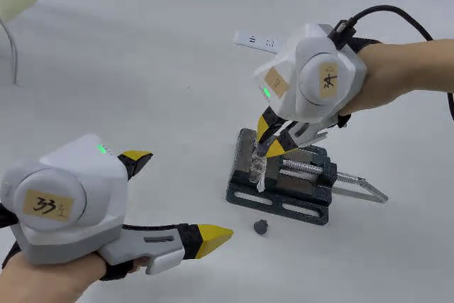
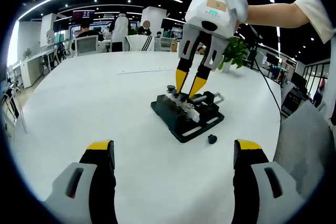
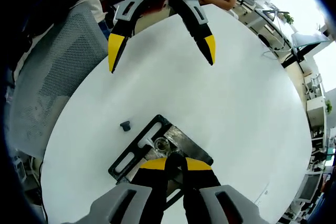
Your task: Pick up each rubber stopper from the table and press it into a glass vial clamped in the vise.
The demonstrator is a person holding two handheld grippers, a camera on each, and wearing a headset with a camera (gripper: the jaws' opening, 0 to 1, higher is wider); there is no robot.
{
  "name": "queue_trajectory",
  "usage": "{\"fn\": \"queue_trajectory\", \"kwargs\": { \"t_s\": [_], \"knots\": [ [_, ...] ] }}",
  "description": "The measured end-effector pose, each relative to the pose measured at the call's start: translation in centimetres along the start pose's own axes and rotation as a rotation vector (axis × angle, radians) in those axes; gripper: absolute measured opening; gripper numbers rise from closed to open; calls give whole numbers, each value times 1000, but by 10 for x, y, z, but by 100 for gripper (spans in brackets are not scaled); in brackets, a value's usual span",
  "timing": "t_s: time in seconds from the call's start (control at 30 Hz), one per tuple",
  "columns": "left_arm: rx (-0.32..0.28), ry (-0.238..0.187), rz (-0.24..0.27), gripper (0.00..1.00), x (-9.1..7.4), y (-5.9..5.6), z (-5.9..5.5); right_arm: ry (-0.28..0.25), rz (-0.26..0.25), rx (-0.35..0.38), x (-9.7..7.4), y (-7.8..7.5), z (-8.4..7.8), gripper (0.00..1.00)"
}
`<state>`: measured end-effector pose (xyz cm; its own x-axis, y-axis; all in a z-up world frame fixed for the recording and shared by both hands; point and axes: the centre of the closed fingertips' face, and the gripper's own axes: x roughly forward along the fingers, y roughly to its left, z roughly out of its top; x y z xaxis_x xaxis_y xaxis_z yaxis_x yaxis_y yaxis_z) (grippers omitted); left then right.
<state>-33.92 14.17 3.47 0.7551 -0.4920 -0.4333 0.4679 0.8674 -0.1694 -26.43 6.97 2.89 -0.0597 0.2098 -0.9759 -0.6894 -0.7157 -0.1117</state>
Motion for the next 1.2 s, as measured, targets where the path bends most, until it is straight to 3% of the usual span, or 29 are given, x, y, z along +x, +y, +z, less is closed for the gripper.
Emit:
{"fn": "queue_trajectory", "kwargs": {
  "t_s": [0.13,0.27,0.43,0.7,0.83,1.2],
  "knots": [
    [-4,-2,3,93,0,0,0,10,9,23,0,-1,1,5],
    [-7,-3,0,93,0,-1,0,4,12,93,0,-2,0,4],
    [-5,-3,-4,93,1,-3,2,-6,3,225,-1,-2,1,4],
    [0,-5,-12,92,7,-5,7,-2,-15,323,-1,-4,1,4],
    [1,-8,-16,92,9,-6,9,-14,-28,440,-1,-4,0,4],
    [-2,-4,-23,92,10,-7,8,-17,-50,391,-2,-2,-1,5]
  ]
}}
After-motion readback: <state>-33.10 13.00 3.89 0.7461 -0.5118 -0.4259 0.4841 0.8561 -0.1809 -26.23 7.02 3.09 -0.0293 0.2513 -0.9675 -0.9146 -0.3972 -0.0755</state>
